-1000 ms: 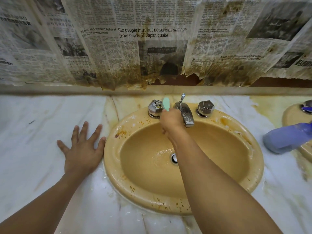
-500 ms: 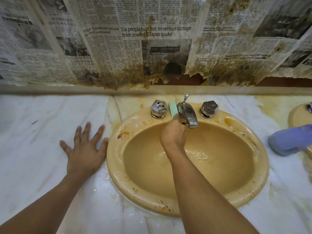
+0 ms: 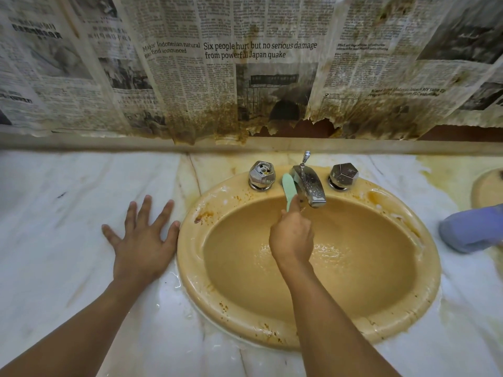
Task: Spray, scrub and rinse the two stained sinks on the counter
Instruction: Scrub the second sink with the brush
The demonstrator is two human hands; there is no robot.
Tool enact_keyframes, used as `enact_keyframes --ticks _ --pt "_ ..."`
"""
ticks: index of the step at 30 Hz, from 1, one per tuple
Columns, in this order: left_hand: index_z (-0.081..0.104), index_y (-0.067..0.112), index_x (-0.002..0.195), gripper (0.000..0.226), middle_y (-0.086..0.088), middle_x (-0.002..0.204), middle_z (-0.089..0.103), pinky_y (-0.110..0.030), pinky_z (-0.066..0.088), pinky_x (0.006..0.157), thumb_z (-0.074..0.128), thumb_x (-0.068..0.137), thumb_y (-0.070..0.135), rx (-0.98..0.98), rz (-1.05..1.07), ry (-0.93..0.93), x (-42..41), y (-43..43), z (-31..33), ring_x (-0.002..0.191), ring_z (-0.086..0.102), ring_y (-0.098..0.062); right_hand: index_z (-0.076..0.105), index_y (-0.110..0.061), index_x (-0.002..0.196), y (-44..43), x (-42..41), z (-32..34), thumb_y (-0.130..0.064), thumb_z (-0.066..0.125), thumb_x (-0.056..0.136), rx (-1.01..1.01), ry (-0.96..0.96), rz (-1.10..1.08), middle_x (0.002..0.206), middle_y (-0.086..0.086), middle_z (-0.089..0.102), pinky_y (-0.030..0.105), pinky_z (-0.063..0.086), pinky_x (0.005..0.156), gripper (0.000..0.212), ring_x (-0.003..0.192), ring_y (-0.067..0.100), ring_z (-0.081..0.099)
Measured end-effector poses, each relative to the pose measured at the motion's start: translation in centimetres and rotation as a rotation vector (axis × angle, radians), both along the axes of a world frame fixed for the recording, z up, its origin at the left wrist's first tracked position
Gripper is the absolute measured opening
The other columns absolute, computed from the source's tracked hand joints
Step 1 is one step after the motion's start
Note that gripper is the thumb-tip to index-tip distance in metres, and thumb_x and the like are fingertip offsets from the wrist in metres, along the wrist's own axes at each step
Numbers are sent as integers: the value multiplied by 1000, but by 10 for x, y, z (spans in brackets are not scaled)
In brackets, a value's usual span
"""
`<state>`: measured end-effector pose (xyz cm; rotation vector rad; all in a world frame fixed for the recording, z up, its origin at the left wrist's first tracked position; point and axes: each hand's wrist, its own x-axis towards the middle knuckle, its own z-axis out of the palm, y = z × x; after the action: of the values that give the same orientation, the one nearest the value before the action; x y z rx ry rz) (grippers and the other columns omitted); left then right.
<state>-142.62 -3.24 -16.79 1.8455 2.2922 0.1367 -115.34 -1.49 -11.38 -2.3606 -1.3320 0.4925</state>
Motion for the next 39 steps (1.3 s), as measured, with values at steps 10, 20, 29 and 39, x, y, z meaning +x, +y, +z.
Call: enact_keyframes --ticks 10,20,29,39 --pt "9 57 158 59 7 173 0 -72 -6 117 14 101 70 -9 12 -8 1 1 2 158 -12 -15 47 -14 143 20 -5 11 -21 42 107 56 289 111 103 12 58 32 38 71 37 92 29 53" --pt "43 50 150 47 4 168 28 -66 14 119 43 104 55 -96 78 -139 -1 12 29 156 19 -22 53 -24 141 -32 41 22 -17 46 101 43 633 223 95 6 58 29 39 58 41 70 20 53" --pt "75 16 87 46 -2 88 70 -30 45 71 57 100 56 -113 167 -1048 174 -19 118 78 62 -15 66 -25 90 -40 37 51 -12 53 102 65 907 367 74 1 59 36 40 61 23 64 17 48" --pt "71 8 106 34 -8 97 73 -33 42 63 53 107 37 -31 322 -1068 199 -9 129 85 64 -22 63 -19 138 -70 118 72 -21 57 104 40 538 491 117 3 71 21 48 84 35 102 16 65"
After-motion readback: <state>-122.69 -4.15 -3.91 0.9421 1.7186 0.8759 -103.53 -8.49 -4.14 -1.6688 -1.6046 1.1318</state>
